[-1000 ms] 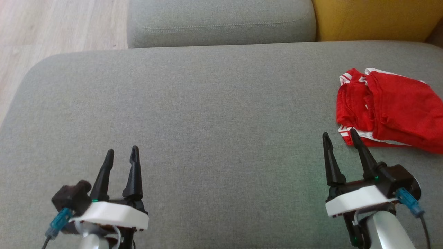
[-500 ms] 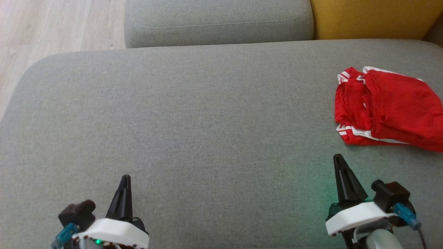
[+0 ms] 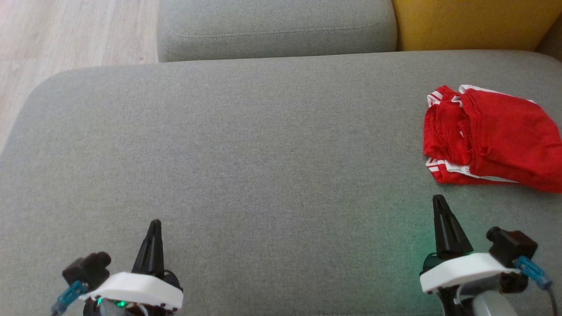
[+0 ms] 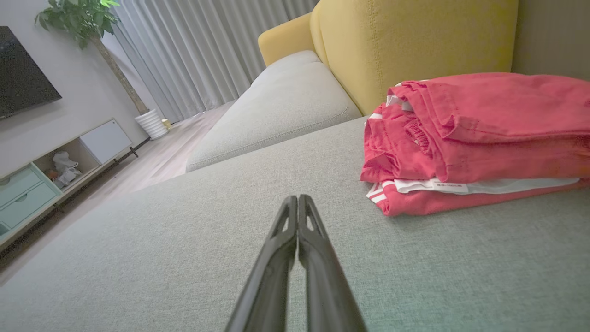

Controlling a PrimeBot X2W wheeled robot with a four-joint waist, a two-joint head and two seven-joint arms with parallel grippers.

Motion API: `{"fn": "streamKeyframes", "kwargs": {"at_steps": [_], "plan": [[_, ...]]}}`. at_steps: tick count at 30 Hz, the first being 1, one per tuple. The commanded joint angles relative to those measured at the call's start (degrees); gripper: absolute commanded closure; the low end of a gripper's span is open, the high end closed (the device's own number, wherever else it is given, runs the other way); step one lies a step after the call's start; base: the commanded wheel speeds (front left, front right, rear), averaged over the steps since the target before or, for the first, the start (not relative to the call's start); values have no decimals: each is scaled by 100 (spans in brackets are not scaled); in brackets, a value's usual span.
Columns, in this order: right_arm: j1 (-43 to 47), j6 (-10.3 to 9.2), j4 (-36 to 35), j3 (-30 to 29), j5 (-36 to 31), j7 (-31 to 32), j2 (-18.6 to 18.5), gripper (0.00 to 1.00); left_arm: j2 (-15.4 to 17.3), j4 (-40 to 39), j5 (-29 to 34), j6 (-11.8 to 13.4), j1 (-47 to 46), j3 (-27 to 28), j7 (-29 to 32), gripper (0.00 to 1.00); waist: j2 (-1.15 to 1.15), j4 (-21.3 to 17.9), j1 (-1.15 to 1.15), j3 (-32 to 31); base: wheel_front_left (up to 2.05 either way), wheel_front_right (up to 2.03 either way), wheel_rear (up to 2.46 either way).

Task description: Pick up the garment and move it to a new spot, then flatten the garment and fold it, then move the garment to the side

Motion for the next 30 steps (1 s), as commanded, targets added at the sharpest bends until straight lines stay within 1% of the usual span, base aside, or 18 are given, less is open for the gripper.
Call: {"fn": "streamKeyframes", "kwargs": {"at_steps": [1, 30], "plan": [[-273, 2, -218, -34, 178, 24, -63, 100, 27, -179, -135, -41, -268, 129, 32, 100, 0, -1, 0, -1, 0, 0, 0], [-344, 4, -299, -238, 2208, 450, -109, 100, 49, -176, -1788, -144, -455, 431, 498, 100, 0, -39, 0, -33, 0, 0, 0]]}}
